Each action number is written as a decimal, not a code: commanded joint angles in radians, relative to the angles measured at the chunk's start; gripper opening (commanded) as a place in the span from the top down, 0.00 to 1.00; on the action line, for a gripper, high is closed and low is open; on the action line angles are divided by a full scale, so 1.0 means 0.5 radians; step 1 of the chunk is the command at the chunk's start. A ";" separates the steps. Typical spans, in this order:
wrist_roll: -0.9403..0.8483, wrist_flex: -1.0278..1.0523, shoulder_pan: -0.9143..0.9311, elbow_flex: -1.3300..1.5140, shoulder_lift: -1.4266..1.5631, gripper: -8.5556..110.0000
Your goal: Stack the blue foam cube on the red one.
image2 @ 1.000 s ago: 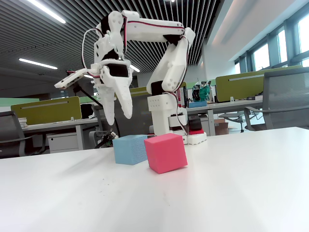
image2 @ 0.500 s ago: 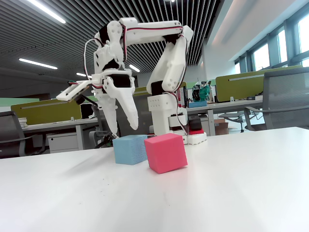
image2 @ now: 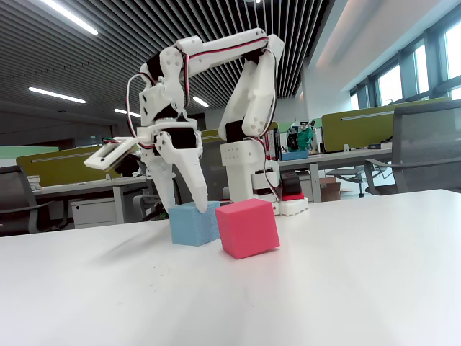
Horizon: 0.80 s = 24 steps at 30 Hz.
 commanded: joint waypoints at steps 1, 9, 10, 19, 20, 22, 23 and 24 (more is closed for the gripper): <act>-0.043 -0.028 -0.018 0.003 -0.006 0.64; -0.025 -0.052 -0.061 0.037 -0.034 0.66; -0.021 -0.052 -0.064 0.043 -0.034 0.66; 0.031 -0.095 -0.080 0.086 -0.009 0.71; 0.037 -0.098 -0.086 0.086 -0.009 0.71; 0.067 -0.104 -0.101 0.086 -0.006 0.73; 0.083 -0.104 -0.107 0.089 -0.003 0.73; 0.101 -0.101 -0.114 0.089 0.000 0.73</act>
